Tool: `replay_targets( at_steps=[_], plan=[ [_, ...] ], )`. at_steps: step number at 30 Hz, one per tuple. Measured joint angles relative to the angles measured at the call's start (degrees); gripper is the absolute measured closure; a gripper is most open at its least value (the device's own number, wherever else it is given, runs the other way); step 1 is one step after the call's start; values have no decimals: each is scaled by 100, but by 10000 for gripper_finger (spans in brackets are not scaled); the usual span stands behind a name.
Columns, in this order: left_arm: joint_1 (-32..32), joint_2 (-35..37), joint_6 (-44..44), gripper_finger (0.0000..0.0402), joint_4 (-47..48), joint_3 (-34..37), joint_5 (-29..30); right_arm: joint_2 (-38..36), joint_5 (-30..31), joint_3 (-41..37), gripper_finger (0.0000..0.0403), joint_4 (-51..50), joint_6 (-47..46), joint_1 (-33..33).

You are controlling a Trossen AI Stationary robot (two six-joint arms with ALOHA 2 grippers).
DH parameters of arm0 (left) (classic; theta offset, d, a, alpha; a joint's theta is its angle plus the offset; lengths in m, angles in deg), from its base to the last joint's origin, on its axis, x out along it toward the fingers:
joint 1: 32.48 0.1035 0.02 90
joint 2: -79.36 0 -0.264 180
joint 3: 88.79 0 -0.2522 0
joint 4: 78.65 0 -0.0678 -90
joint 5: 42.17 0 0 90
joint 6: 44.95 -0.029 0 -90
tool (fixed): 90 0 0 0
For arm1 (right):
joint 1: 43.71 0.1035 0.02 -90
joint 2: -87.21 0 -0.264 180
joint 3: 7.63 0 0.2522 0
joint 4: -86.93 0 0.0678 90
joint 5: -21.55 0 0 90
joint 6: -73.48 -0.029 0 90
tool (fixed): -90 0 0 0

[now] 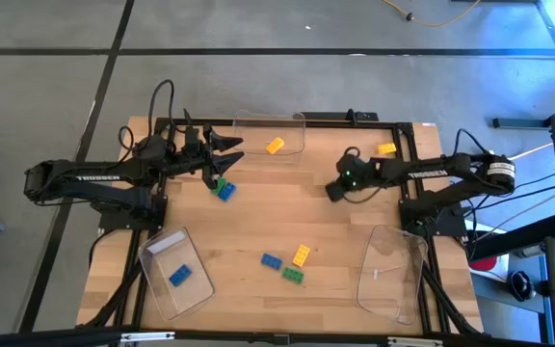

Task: Sort & place blocks by color
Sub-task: Put the top right green game piece into the bottom right transparent bin

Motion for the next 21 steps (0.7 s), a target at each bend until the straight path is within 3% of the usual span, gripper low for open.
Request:
replay_targets(
  at_steps=[6,12,16,21],
  plan=[
    [0,0,0,188,4,0,-4,-187,-108,242,402,96,191,580],
    [2,0,0,188,4,0,-5,-361,-829,1152,378,-242,1714,540],
    [1,0,0,188,4,0,-8,-152,-1312,2023,331,-1741,3221,380],
    [1,0,2,188,4,0,-7,340,-1038,2803,229,-3362,5176,319]
  ],
)
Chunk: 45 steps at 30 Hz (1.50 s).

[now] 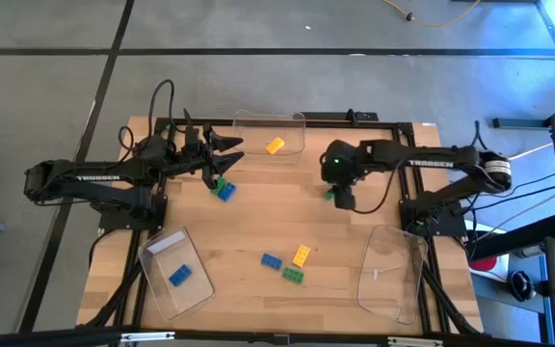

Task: Sort & place blocks by color
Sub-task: Put the top right green game piece into the bottom right transparent bin

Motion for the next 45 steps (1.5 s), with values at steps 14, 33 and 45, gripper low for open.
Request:
replay_targets(
  at_steps=[14,33,45],
  plan=[
    [1,0,2,188,0,2,2,1770,647,113,55,-413,2199,9],
    [1,0,28,188,0,2,0,2210,1004,100,261,-65,1276,31],
    [1,0,28,188,0,7,2,194,184,-300,261,1722,-1593,395]
  ],
)
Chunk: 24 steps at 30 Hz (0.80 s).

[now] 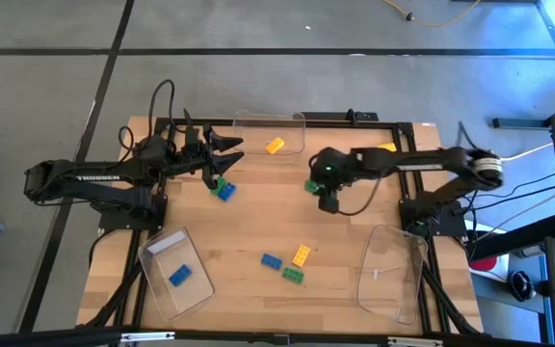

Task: Sort & place blocks by color
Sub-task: Put the top right green game piece into the bottom right transparent bin

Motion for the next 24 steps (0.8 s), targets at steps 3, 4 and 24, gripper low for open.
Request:
replay_targets(
  at_steps=[3,4,24],
  plan=[
    [0,0,0,188,38,0,-2,-431,-40,-132,261,508,-468,180],
    [-1,0,0,188,53,0,-2,-518,-37,-155,261,596,-586,222],
    [-2,0,0,188,33,0,0,-1264,-3013,-127,261,-283,-2546,1707]
  ],
)
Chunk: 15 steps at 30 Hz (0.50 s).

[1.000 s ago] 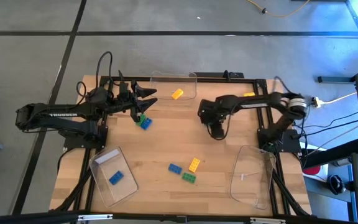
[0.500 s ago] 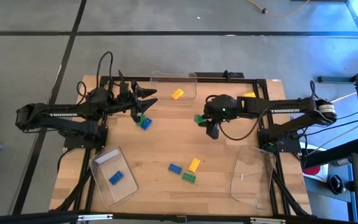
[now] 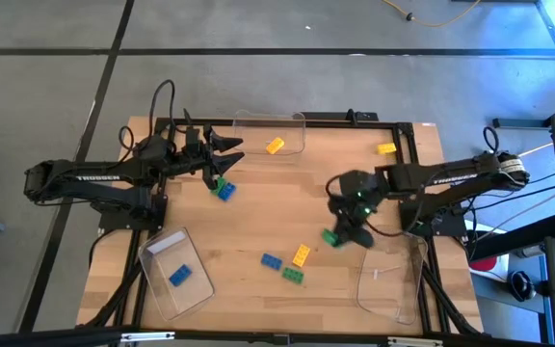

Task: Sort & place blocks by color
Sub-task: Put the top right green game piece into the bottom right transparent bin

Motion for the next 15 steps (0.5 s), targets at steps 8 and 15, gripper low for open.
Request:
replay_targets(
  at_steps=[8,15],
  plan=[
    [2,0,-2,188,-46,0,2,-234,26,6,261,-1910,-1727,1431],
    [2,0,0,188,-49,0,2,-236,1194,-408,261,-2301,-3291,2598]
  ],
)
